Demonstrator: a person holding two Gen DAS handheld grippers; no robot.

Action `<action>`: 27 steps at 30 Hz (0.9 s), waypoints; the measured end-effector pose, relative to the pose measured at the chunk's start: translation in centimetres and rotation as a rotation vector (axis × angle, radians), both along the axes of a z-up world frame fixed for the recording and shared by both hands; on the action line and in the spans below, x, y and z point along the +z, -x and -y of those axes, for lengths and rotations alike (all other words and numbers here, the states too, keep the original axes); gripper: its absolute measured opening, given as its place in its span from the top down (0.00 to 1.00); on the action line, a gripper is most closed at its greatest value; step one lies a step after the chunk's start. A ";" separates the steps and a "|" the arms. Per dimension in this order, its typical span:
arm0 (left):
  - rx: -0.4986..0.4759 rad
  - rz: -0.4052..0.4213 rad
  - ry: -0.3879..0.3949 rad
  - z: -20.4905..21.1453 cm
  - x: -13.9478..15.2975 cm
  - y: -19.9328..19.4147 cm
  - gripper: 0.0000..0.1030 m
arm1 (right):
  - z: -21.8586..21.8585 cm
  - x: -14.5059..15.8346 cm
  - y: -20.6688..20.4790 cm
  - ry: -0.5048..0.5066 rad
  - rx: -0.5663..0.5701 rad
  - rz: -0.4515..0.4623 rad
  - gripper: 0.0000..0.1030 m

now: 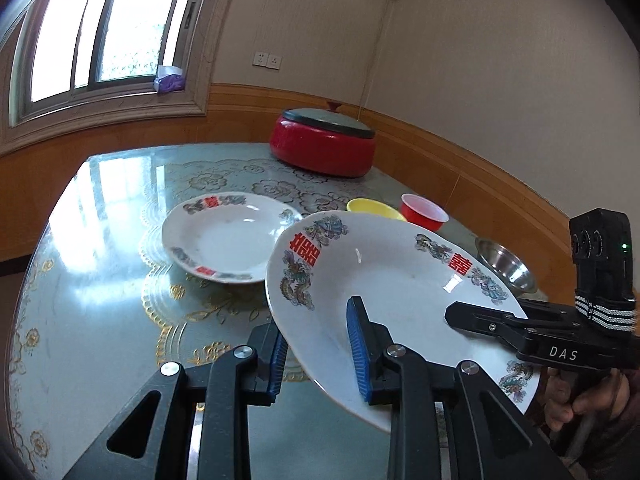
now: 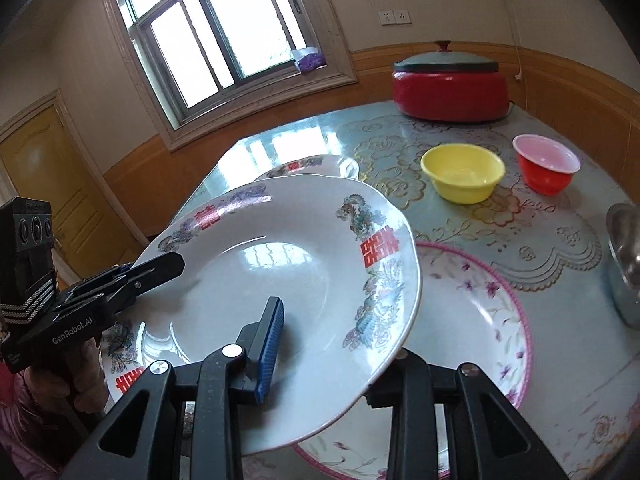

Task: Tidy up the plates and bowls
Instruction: 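Lift the large red-character plate and carry it over the purple-rimmed plate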

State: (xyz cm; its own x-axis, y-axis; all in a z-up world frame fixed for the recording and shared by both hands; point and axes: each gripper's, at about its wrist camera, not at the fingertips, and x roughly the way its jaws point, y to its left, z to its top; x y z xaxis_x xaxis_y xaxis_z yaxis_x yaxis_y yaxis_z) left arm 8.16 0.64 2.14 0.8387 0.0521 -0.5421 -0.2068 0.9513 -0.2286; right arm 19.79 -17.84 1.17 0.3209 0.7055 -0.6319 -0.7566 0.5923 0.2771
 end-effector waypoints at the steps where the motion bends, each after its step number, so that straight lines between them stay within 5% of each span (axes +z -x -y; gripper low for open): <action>1: -0.008 0.009 -0.012 0.5 0.3 -0.3 0.72 | 0.4 0.3 -0.1 -0.008 -0.012 0.009 0.69; 16: -0.079 -0.119 0.034 4.7 -4.6 -3.6 0.71 | 5.7 -5.1 -2.5 0.048 -0.119 -0.180 0.69; 27: -0.093 -0.172 0.048 5.8 -6.5 -5.7 0.70 | 6.6 -6.4 -3.6 0.097 -0.148 -0.203 0.69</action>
State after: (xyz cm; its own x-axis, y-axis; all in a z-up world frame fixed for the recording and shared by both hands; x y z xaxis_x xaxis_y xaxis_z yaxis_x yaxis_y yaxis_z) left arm 13.82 -5.15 -4.36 0.7336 -0.0504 -0.6777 -0.1587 0.9569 -0.2431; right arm 23.43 -24.48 -5.25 0.2762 0.5934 -0.7560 -0.5946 0.7235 0.3507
